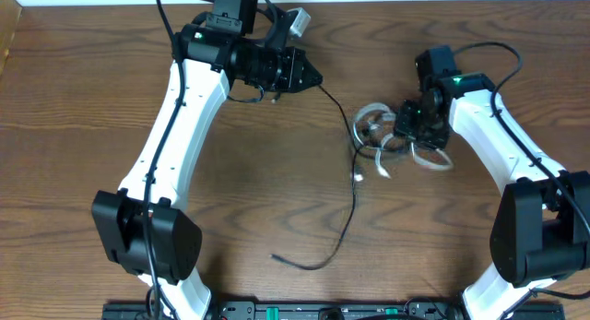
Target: Untangle cables
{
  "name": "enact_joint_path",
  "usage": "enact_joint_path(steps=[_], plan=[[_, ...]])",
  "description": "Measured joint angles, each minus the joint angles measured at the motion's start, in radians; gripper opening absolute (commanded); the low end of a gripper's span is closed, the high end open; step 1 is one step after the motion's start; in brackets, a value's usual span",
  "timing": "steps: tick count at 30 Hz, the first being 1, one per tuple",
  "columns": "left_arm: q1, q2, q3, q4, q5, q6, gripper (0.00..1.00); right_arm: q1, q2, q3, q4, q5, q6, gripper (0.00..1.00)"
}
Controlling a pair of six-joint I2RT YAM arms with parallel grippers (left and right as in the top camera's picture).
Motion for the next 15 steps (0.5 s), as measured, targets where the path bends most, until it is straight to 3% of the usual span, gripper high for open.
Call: enact_joint_path(steps=[11, 14, 15], plan=[[-0.098, 0.01, 0.005, 0.011, -0.126, 0.0, 0.08, 0.0, 0.001, 0.0, -0.016, 0.027, -0.036, 0.4], [-0.132, 0.062, 0.008, 0.062, -0.137, 0.0, 0.17, -0.009, -0.002, 0.0, -0.01, 0.01, -0.049, 0.44], [-0.142, 0.087, 0.009, 0.084, -0.139, -0.002, 0.24, -0.016, -0.006, 0.0, -0.005, -0.003, -0.058, 0.45]])
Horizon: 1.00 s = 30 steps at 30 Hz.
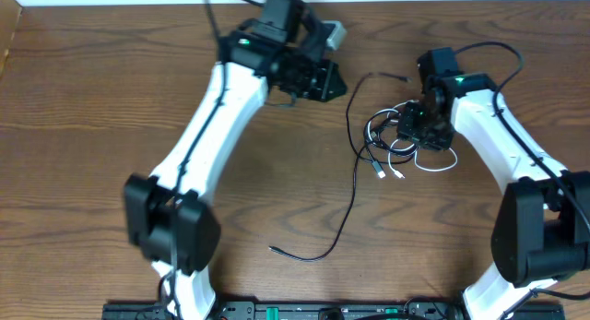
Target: Untangle cables
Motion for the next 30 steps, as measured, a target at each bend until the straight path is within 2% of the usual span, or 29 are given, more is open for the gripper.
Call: enact_joint_path(steps=[5, 8, 10, 14, 21, 25, 30], plan=[[-0.046, 0.137, 0.0, 0.139, -0.02, 0.03, 0.52, -0.09, -0.094, -0.001, 0.004, -0.085, -0.084, 0.52], [-0.074, 0.203, 0.0, 0.212, -0.06, 0.039, 0.61, -0.147, -0.169, -0.001, -0.024, -0.107, -0.109, 0.58], [-0.094, 0.243, 0.0, 0.26, -0.079, 0.042, 0.62, -0.183, -0.214, 0.0, -0.042, -0.115, -0.125, 0.6], [-0.128, 0.307, 0.0, 0.332, -0.095, 0.05, 0.62, -0.222, -0.254, 0.0, -0.081, -0.124, -0.154, 0.62], [-0.158, 0.365, 0.0, 0.335, -0.107, 0.065, 0.61, -0.226, -0.253, 0.0, -0.123, -0.132, -0.183, 0.62], [-0.164, 0.373, 0.0, 0.335, -0.11, 0.095, 0.51, -0.226, -0.253, -0.001, -0.123, -0.134, -0.191, 0.62], [-0.181, 0.373, 0.0, 0.335, -0.119, 0.144, 0.32, -0.226, -0.253, -0.001, -0.124, -0.135, -0.197, 0.63]])
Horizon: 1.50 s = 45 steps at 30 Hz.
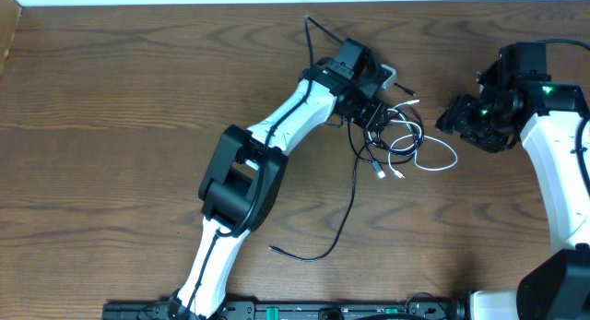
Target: Untangle cables
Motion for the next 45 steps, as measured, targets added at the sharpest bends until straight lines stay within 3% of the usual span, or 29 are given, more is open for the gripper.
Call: enact_joint_path(steps=[6, 16, 23, 30, 45], plan=[[-0.019, 0.001, 0.0, 0.0, -0.064, 0.022, 0.08, 0.01, 0.0, 0.0, -0.003, 0.0, -0.001, 0.63], [-0.009, -0.001, 0.0, -0.032, -0.113, -0.049, 0.07, 0.047, 0.0, 0.0, 0.005, -0.012, -0.008, 0.64], [0.046, -0.093, 0.0, -0.122, 0.058, -0.133, 0.07, 0.066, 0.0, 0.0, 0.11, -0.152, -0.05, 0.58], [0.071, -0.23, 0.009, -0.158, 0.203, -0.169, 0.08, 0.066, 0.001, 0.0, 0.15, -0.215, 0.019, 0.52], [0.069, -0.23, 0.011, -0.166, 0.239, -0.275, 0.08, 0.1, 0.138, 0.0, 0.292, -0.232, 0.15, 0.52]])
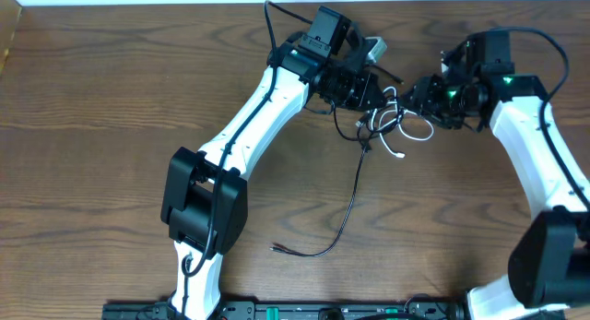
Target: Untangle cables
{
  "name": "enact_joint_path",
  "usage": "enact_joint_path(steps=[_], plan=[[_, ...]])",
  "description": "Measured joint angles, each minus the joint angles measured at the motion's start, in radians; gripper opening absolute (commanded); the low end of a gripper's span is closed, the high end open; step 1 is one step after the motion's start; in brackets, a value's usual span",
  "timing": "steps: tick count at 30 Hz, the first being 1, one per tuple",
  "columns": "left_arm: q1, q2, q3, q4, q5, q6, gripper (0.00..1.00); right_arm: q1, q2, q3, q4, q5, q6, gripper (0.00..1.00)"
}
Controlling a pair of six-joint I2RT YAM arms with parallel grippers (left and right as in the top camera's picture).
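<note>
The tangle of a black and a white cable sits at the table's back, between both grippers. From it the black cable runs down to a loose end near the front. White loops and white plugs hang off the tangle's lower side. My left gripper is at the tangle's upper left and looks shut on its strands. My right gripper touches the tangle's upper right. Its jaws are hidden by its own body.
The brown wooden table carries nothing else. The left arm lies diagonally across the middle. The right arm runs along the right side. A white wall edge borders the back.
The right gripper has moved left from beside the table's right edge up to the tangle. The left gripper and the tangle sit slightly higher and left, and the white loops are pulled tighter.
First the left gripper held the black cable's upper end far left while the right gripper sat on the tangle. Then the cable's end lay loose near the tangle. Later the right gripper was off to the right, the left on the tangle. Now both meet there.
</note>
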Motion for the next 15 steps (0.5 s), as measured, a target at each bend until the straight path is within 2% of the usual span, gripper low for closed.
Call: enact_joint_path(steps=[9, 15], plan=[[0.0, 0.0, 0.0, -0.014, -0.075, -0.099, 0.08, 0.0, 0.08, 0.0, 0.085, -0.026, 0.093, 0.55], [0.0, 0.0, 0.0, -0.014, -0.092, -0.111, 0.08, 0.002, 0.096, 0.0, 0.153, -0.08, 0.143, 0.58]])
